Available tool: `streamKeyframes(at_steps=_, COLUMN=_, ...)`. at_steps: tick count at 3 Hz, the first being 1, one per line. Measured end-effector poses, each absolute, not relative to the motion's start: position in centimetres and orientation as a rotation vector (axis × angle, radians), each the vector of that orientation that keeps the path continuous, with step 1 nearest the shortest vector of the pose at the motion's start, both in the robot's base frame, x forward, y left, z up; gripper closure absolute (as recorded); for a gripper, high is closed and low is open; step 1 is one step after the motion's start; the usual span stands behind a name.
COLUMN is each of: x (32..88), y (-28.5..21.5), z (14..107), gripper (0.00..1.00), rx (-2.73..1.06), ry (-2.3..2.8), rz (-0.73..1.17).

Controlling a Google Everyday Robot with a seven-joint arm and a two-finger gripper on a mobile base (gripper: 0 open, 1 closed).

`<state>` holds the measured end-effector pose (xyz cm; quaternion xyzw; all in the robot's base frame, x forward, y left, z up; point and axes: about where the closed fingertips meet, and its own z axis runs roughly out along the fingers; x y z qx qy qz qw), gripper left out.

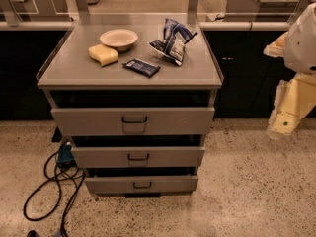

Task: Open bottom drawer

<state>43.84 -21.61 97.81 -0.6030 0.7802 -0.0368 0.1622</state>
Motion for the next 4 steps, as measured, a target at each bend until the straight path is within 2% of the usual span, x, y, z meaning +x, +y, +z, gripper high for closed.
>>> streamKeyframes(at_steps=2, x=43.5, y=-21.3, z=96.2, gripper=0.0, rx=-1.709, ry=2.233, rz=-0.094)
streamKeyframes(at_steps=3, x=42.4, y=-20.3, z=90.7, gripper=0.0, rx=-1.608, ry=2.279, rz=0.039)
streamKeyframes(at_steps=4, x=40.9, y=-19.0, z=81.7, gripper=0.0, rx=-1.478, ry=2.329, rz=0.258)
